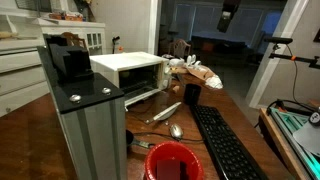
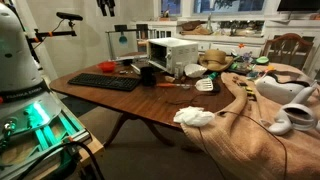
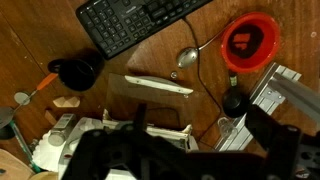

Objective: Press the buttons of the keyboard on the top right

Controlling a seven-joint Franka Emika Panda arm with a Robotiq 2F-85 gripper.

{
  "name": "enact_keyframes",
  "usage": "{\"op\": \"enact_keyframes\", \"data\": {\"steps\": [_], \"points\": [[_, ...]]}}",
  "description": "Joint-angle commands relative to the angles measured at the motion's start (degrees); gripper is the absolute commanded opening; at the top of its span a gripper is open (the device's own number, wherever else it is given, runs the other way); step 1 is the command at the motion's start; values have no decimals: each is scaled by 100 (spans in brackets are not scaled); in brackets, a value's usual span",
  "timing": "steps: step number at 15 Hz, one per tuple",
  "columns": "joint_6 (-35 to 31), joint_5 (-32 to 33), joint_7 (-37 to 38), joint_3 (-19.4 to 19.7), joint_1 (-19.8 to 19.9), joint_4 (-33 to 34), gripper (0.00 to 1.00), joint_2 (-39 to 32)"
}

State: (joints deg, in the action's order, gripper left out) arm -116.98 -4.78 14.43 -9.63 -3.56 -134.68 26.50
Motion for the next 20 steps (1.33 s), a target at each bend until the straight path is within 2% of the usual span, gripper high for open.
{"op": "enact_keyframes", "data": {"steps": [1, 7, 8, 9, 10, 14, 18, 20], "points": [[17, 19, 14, 33, -37, 14, 100, -5], [27, 84, -373, 197, -8, -71, 100, -128], [44, 87, -468, 269, 16, -112, 75, -163], [43, 102, -616, 359, 37, -158, 73, -196], [22, 87, -782, 452, 43, -203, 66, -230], [-171, 123, -1546, 773, 64, -417, 33, -390], [-791, 315, -2023, 915, 120, -805, 2, -469], [-1330, 370, -2106, 970, 177, -1047, 0, -548]]}}
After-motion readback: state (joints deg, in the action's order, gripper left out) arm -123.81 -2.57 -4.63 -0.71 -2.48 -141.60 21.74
